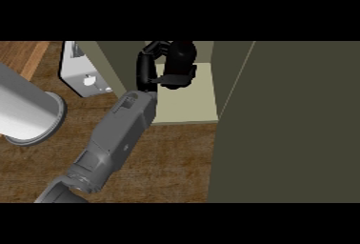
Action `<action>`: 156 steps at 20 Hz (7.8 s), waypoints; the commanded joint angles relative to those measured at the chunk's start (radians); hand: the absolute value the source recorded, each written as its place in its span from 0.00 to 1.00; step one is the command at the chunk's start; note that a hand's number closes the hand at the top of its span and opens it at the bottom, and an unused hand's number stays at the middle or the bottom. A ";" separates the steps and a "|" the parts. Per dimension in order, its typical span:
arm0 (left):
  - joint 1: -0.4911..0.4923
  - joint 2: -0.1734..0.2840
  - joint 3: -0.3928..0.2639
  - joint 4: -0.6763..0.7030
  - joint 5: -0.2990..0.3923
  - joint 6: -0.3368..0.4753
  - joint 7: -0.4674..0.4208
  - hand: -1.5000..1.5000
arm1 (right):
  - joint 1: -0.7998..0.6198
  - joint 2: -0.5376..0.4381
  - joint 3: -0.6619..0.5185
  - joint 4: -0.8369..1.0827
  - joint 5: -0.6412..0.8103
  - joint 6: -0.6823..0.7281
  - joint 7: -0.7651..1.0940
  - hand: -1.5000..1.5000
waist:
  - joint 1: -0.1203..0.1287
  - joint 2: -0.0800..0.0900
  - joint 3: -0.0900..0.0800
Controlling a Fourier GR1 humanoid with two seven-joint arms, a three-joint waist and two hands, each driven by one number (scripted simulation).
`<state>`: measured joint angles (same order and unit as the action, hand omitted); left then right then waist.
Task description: Pick up the wine, place it into the cabinet and close the cabinet
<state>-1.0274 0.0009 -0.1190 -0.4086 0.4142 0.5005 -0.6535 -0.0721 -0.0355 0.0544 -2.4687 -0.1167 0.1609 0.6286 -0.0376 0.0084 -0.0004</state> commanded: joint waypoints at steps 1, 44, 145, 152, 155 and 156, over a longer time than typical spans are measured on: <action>-0.034 -0.001 0.024 0.072 0.033 -0.010 -0.051 1.00 | 0.063 -0.008 -0.022 -0.083 -0.121 0.030 0.011 0.00 | -0.014 0.003 0.001; -0.072 0.033 0.169 0.336 0.006 0.004 -0.143 0.00 | 0.012 0.024 0.050 -0.017 -0.035 0.026 -0.046 0.00 | -0.044 0.024 -0.001; 1.239 0.581 -0.484 -1.635 0.208 0.020 0.085 0.00 | 0.200 0.022 0.226 -0.085 -0.200 0.097 0.128 1.00 | 0.036 -0.012 0.000; 1.360 0.654 -0.344 -1.705 0.290 -0.058 0.053 0.00 | 0.220 0.006 0.407 -0.136 -0.154 0.109 0.175 1.00 | 0.044 -0.014 0.000; 1.370 0.677 -0.278 -1.733 0.333 -0.079 0.079 0.00 | 0.206 0.001 0.507 -0.146 -0.103 0.127 0.173 1.00 | 0.042 -0.015 0.000; 1.397 0.696 -0.219 -1.718 0.374 -0.129 0.062 0.00 | 0.251 0.007 0.549 -0.134 -0.072 0.128 0.126 1.00 | 0.041 -0.016 0.000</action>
<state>0.3230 0.6563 -0.4435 -2.1052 0.7184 0.4299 -0.5919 0.1215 -0.0042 0.5166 -2.4404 -0.1715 0.2726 0.7342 0.0030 -0.0062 -0.0006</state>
